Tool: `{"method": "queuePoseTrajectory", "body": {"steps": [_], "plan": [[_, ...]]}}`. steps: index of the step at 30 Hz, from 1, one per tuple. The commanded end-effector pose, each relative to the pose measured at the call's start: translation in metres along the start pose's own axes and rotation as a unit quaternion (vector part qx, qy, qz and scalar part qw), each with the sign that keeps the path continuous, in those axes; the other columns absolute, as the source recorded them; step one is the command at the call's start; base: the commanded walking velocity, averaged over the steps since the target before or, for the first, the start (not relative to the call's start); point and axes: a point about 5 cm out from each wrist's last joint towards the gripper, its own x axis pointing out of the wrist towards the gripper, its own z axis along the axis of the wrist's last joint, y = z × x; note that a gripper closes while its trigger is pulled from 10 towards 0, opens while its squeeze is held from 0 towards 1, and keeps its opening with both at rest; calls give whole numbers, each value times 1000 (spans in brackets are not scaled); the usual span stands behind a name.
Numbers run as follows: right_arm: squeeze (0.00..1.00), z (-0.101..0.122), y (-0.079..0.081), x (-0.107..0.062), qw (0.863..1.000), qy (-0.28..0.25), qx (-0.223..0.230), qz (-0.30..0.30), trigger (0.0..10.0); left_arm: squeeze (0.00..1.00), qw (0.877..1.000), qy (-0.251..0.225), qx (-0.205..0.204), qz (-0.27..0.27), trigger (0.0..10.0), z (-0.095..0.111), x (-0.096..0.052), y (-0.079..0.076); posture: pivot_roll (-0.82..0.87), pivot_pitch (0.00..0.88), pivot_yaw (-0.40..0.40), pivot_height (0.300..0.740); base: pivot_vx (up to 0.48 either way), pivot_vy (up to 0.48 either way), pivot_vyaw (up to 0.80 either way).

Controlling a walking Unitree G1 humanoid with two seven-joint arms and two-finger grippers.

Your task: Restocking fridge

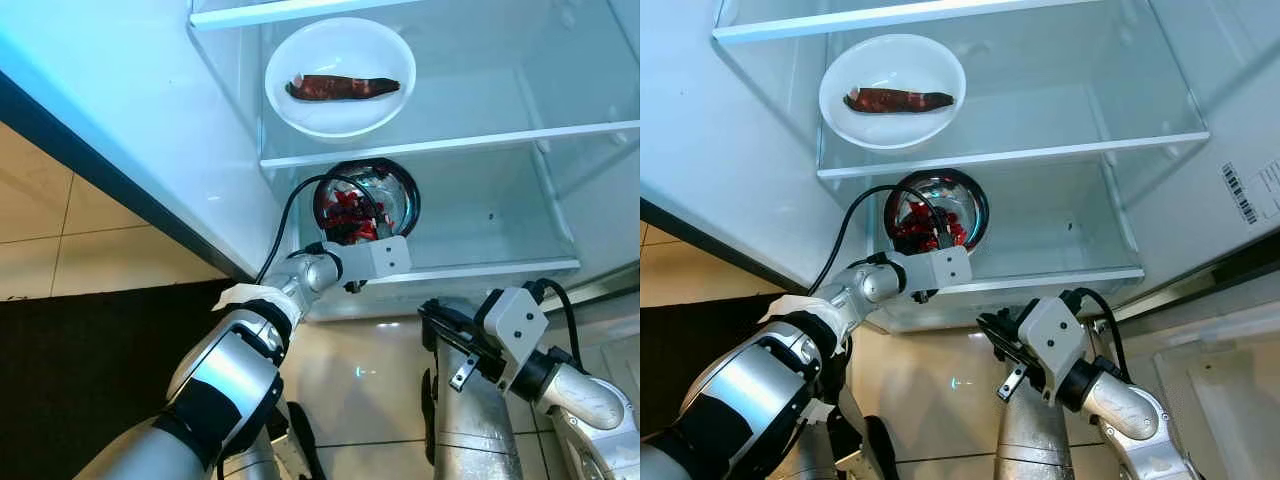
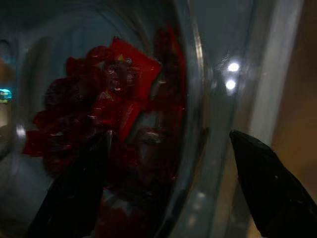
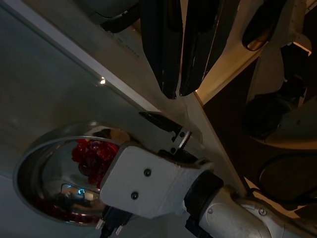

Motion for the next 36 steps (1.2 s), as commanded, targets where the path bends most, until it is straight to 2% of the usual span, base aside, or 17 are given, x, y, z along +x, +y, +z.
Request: {"method": "queuePoseTrajectory", "body": {"steps": [1,3,4,11,19,27,30,36], "plan": [[0,-6,4,-2,1000,7,10,9,10000,0,999,-4,-38,-29,10000,-2,1,-7,-252,513,103,406,0,0,0],[0,-6,4,-2,1000,7,10,9,10000,0,998,-8,-48,-30,10000,-1,0,-5,-252,513,103,406,0,0,0],[0,-6,3,-2,1000,6,9,9,10000,0,998,-22,-61,-28,10000,4,-1,2,-249,506,102,406,0,0,0],[0,-7,1,0,1000,3,7,7,10000,0,995,-65,-72,-30,10000,19,-2,15,-241,496,105,406,0,0,0],[0,-7,0,2,1000,1,6,7,10000,0,991,-107,-60,-45,10000,36,-3,19,-238,488,106,406,0,0,0],[0,-7,-5,1,1000,0,2,2,10000,0,981,-169,-39,-87,10000,59,-7,23,-234,470,108,406,0,0,0],[0,-8,-9,0,1000,2,-3,-3,10000,0,976,-191,-29,-98,10000,63,-10,23,-234,460,111,406,0,0,0],[0,-10,-15,-3,1000,7,-7,-11,10000,0,974,-202,-21,-104,10000,62,-13,22,-229,453,113,406,0,0,0]]}}
